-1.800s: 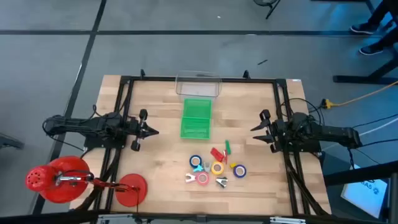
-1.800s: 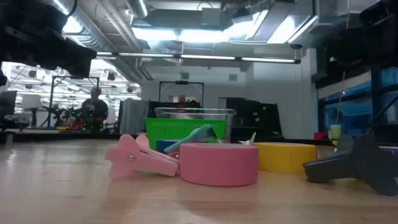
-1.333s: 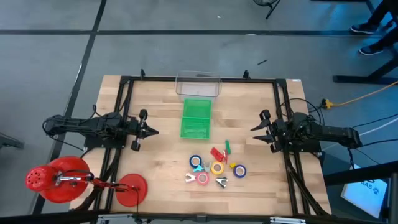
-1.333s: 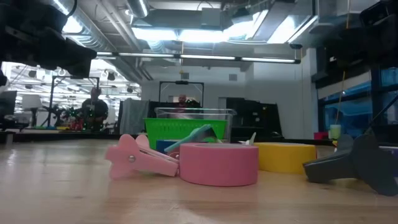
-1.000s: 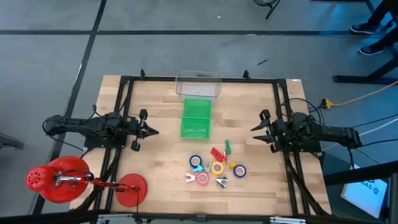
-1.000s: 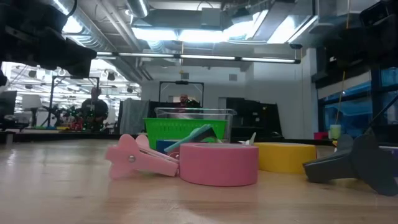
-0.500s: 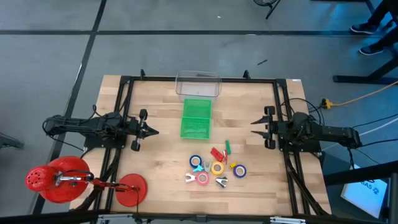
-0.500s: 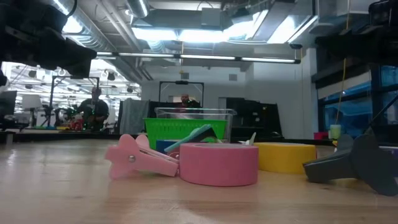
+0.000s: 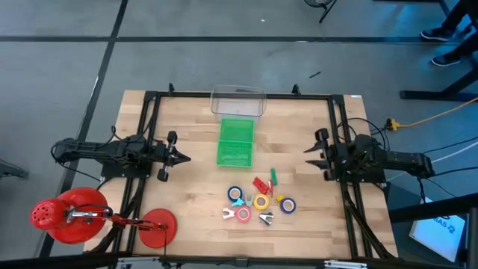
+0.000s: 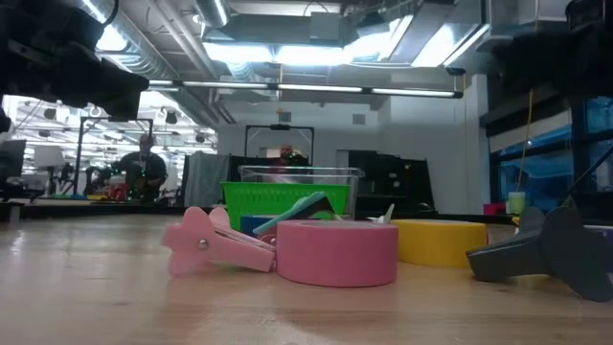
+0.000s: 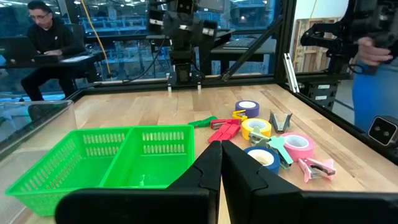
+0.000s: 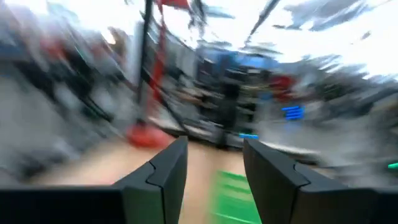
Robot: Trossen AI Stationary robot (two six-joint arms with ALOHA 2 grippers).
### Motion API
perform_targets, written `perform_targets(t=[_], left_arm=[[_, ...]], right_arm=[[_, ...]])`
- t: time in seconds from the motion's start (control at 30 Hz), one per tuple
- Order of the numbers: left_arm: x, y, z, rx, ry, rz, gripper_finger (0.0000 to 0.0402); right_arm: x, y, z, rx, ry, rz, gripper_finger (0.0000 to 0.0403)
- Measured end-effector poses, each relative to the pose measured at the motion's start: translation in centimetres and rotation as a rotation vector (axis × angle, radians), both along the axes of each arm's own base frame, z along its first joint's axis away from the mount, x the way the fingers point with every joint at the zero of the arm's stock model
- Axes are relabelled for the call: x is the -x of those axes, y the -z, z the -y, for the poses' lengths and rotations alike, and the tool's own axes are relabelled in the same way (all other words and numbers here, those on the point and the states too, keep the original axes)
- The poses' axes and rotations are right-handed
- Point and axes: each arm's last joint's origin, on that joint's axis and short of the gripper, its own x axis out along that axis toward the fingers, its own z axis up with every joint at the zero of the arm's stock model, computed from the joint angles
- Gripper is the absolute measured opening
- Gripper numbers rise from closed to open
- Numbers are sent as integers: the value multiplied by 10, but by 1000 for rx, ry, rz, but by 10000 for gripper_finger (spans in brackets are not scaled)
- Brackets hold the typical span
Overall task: Pick and place Stapler, Stapler remover, tape
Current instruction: Put the left blue masking tape into the top green bin
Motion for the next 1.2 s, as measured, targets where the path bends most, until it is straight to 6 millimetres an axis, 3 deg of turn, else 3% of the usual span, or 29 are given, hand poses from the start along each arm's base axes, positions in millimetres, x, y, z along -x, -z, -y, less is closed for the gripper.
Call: perform_targets(t=[0.1,0.2,0.4,0.57,0.7,0.83,1.07,1.2], left_arm=[[0,0,0,0,0,0,6],[0,0,0,0,0,0,4],[0,0,0,0,0,0,8],[0,0,0,0,0,0,6],[0,0,0,0,0,0,4],[0,0,0,0,0,0,6],[0,0,0,0,0,0,6],[0,0,0,0,0,0,4]], right_arm=[[1,0,-2,-273,-132,-77,159],[2,-5,-4,-416,-232,-87,159],[13,-40,-7,-334,-324,75,159],[8,-76,-6,-221,-264,16,159],[-10,-106,-5,-203,-240,-81,159],[-33,-137,-4,-325,-255,-201,159],[-63,-187,-8,-398,-530,-313,159],[-74,-207,-8,-415,-547,-307,159]])
